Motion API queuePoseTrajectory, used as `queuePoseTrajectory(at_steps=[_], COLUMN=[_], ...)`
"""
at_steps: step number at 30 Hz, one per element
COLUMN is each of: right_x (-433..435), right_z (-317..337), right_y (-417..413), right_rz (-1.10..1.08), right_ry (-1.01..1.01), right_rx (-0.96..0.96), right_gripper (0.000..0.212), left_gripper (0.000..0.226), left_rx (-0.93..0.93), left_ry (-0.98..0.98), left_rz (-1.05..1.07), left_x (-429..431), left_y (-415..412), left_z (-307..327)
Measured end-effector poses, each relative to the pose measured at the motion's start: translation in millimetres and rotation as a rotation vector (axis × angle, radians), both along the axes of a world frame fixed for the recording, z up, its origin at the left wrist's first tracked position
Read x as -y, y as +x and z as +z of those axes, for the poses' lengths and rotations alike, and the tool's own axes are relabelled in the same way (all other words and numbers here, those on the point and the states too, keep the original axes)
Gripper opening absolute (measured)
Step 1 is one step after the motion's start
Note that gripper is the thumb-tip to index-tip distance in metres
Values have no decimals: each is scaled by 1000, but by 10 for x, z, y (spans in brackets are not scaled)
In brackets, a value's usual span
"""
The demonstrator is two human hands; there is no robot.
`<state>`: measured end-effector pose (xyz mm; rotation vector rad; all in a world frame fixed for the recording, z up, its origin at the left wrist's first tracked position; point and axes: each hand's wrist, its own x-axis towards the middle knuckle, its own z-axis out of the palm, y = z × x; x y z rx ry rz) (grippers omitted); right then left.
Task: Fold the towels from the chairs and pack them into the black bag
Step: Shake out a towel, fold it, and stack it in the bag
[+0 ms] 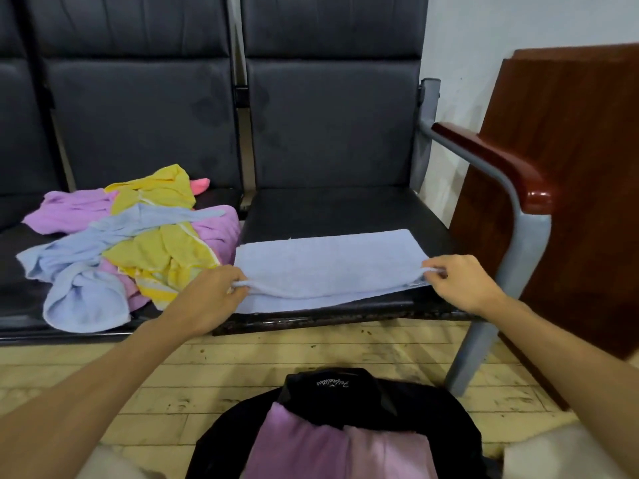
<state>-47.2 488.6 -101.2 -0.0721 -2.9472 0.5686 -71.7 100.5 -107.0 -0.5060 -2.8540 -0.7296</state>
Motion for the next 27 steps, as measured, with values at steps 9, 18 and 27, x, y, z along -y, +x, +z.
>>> queuePoseTrajectory(at_steps=[9, 18, 27], right_x=[118, 169, 228], right_z=[-71, -240, -163], right_y=[-137, -510, -502], right_rz=[-174, -523, -504], right_ry=[-8, -126, -64], right_rx=[-17, 60, 247], right_gripper=[21, 35, 32], left_gripper=[21, 83, 47], left_rx=[46, 347, 268], left_ry=[46, -158, 147], left_rz=[181, 540, 380], left_x=[-59, -256, -463], left_y=[-183, -381, -381], left_z=[-104, -166, -82])
